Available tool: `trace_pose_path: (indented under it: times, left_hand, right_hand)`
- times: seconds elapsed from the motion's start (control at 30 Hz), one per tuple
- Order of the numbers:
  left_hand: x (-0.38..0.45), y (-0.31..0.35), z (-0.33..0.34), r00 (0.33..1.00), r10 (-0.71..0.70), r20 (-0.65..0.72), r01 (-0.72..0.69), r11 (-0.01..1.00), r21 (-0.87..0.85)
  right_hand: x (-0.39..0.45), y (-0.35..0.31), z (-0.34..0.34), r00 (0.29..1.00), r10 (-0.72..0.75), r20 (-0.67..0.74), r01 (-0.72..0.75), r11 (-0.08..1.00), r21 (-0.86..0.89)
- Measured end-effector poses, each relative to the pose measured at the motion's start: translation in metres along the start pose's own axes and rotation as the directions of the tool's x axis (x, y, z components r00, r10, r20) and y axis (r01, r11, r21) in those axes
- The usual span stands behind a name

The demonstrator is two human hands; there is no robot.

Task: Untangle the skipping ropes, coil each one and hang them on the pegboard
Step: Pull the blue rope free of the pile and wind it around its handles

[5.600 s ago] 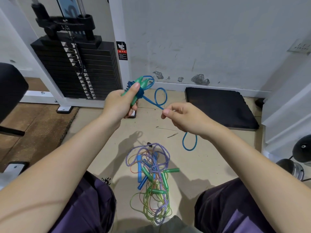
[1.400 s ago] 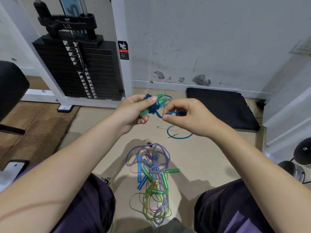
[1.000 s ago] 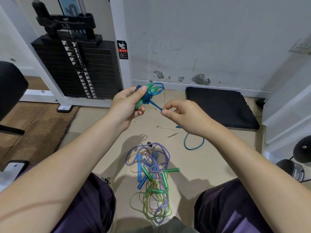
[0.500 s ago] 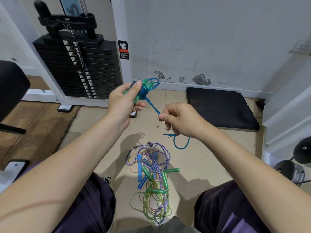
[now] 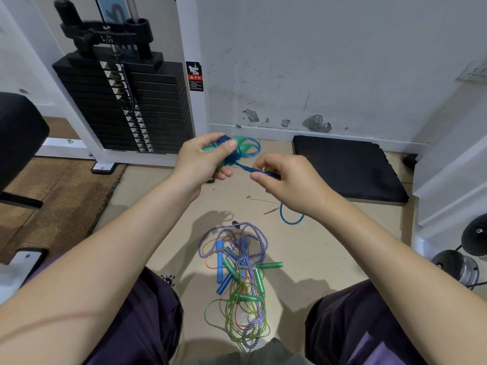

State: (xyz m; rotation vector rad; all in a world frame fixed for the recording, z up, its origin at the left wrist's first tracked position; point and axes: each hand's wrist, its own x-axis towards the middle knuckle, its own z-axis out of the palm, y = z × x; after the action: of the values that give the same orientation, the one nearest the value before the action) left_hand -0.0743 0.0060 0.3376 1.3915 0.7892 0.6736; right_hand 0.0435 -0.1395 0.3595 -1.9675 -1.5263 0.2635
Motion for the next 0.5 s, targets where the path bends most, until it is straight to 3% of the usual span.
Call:
trace_pose_path:
  times: [0.1, 0.2, 0.5]
  left_hand:
    - [-0.004, 0.000, -0.002, 0.962, -0.155, 0.226, 0.129, 0.984, 0.126]
    - [-0.006, 0.001, -0.003, 0.906, -0.200, 0.374, 0.133, 0.971, 0.198]
    - [-0.013, 0.005, -0.002, 0.803, -0.242, 0.544, 0.148, 0.966, 0.211]
  right_hand:
    - [0.000, 0.005, -0.010, 0.996, -0.067, -0.050, 0.067, 0.998, -0.001]
    - [0.001, 0.008, -0.014, 0.995, -0.082, -0.051, 0.083, 0.996, 0.014]
    - [0.001, 0.013, -0.014, 1.000, 0.017, -0.004, -0.016, 0.984, 0.176]
